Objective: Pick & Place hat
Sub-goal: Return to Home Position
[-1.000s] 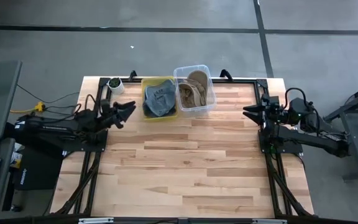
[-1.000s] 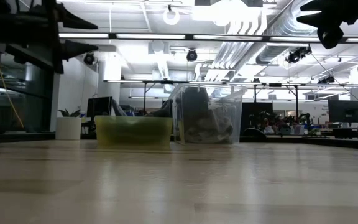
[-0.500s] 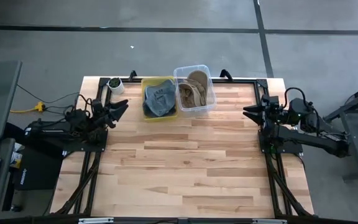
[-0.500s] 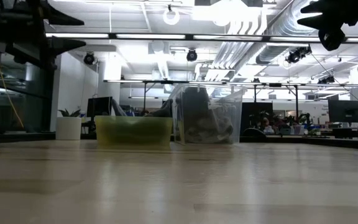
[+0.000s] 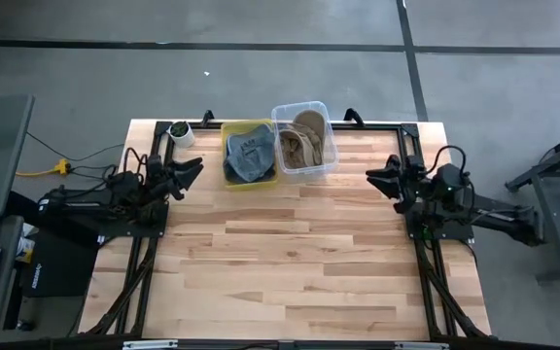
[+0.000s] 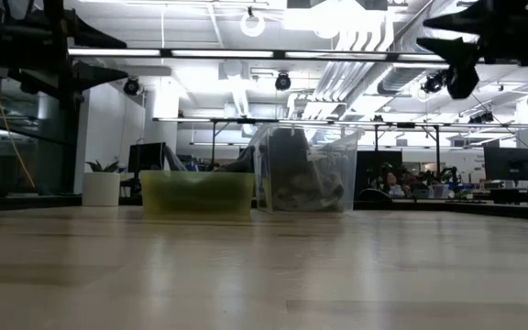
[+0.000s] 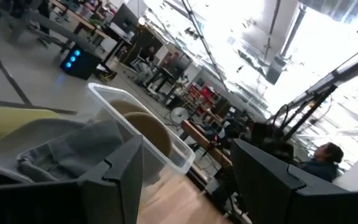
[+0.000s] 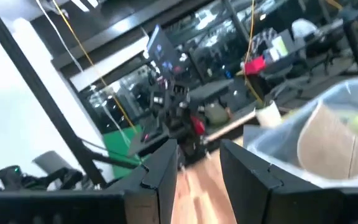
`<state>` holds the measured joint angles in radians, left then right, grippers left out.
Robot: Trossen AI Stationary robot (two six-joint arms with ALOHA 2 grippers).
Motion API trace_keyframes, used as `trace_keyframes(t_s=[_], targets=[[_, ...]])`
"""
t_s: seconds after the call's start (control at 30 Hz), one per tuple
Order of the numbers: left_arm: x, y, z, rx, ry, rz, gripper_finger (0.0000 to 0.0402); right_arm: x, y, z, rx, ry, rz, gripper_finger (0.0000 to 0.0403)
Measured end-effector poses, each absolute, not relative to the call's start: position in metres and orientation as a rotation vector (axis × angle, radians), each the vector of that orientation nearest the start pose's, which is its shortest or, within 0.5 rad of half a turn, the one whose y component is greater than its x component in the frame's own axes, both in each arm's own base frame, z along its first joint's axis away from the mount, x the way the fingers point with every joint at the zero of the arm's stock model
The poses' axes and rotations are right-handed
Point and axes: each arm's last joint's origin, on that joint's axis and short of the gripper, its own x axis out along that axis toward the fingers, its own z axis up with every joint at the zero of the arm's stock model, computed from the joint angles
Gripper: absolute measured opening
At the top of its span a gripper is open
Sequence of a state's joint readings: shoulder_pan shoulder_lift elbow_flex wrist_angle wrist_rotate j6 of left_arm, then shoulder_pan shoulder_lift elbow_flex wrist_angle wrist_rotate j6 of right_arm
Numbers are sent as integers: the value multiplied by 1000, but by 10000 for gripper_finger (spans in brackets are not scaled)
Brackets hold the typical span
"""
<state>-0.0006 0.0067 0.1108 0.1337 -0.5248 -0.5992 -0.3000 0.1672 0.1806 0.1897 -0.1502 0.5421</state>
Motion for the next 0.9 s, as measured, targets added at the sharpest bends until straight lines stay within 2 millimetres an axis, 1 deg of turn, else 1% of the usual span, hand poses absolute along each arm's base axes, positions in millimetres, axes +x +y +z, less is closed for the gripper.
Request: trace_keyframes(t_s=[0.1, 0.33, 0.43, 0.53, 0.9], targets=[[83, 15, 212, -647, -388, 452, 201, 94, -24, 223, 508, -236, -80, 117], [83, 15, 212, -652, -391, 471, 201, 81, -21, 222, 500, -272, -80, 117], [83, 15, 212, -652, -393, 477, 201, 82, -21, 217, 511, -232, -83, 117], [83, 15, 212, -652, -391, 479, 201, 82, -20, 219, 500, -242, -74, 117], [83, 15, 212, -654, -391, 466, 201, 83, -21, 214, 478, -187, -94, 117]])
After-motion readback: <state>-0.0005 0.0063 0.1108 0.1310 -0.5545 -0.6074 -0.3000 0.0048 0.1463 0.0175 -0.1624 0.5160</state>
